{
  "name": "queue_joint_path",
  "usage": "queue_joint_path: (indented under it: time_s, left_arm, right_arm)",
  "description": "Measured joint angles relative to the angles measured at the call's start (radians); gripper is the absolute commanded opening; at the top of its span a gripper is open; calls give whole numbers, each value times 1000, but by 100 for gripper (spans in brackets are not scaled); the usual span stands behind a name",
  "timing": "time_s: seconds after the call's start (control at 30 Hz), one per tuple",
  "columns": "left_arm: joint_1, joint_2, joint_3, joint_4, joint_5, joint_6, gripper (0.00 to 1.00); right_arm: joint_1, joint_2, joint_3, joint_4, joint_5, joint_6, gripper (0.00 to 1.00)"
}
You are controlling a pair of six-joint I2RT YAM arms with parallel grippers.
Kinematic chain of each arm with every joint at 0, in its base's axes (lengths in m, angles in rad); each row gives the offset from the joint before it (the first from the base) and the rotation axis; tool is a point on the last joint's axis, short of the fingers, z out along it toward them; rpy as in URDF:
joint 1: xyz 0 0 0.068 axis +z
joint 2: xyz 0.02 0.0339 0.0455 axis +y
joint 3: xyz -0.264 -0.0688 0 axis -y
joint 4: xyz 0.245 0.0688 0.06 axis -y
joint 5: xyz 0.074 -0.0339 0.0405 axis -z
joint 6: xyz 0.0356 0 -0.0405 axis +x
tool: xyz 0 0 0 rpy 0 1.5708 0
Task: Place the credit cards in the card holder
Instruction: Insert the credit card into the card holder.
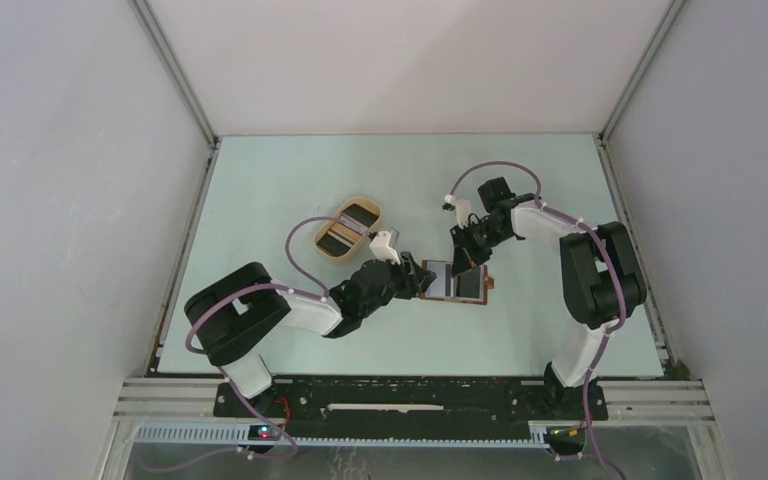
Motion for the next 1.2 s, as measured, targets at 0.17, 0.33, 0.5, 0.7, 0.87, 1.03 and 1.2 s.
queue_joint_path:
  time_s: [0.17,0.33,0.5,0.7,0.87,1.03,1.2]
  left_arm:
    - [-1,24,18,-19,-11,-2,51]
    - [-10,40,50,-57,-32,-16,52]
    - [-14,57,72,-82,-43,-18,50]
    - [-17,75,80,-106,-46,-19,48]
    - [-17,80,81,-121,-50,-19,48]
    - [-17,93,97,-126,-48,-19,48]
    - [-17,93,98,-126,-48,-19,48]
  right_arm:
    - [0,43,17,-1,8,21,0]
    - [0,51,17,-7,26,33,0]
    - [0,64,18,-7,39,39,0]
    - [0,79,24,-10,46,40,1]
    - [0,83,34,-11,46,40,1]
    - [0,104,41,-16,50,41,1]
    - [0,123,52,-21,50,41,1]
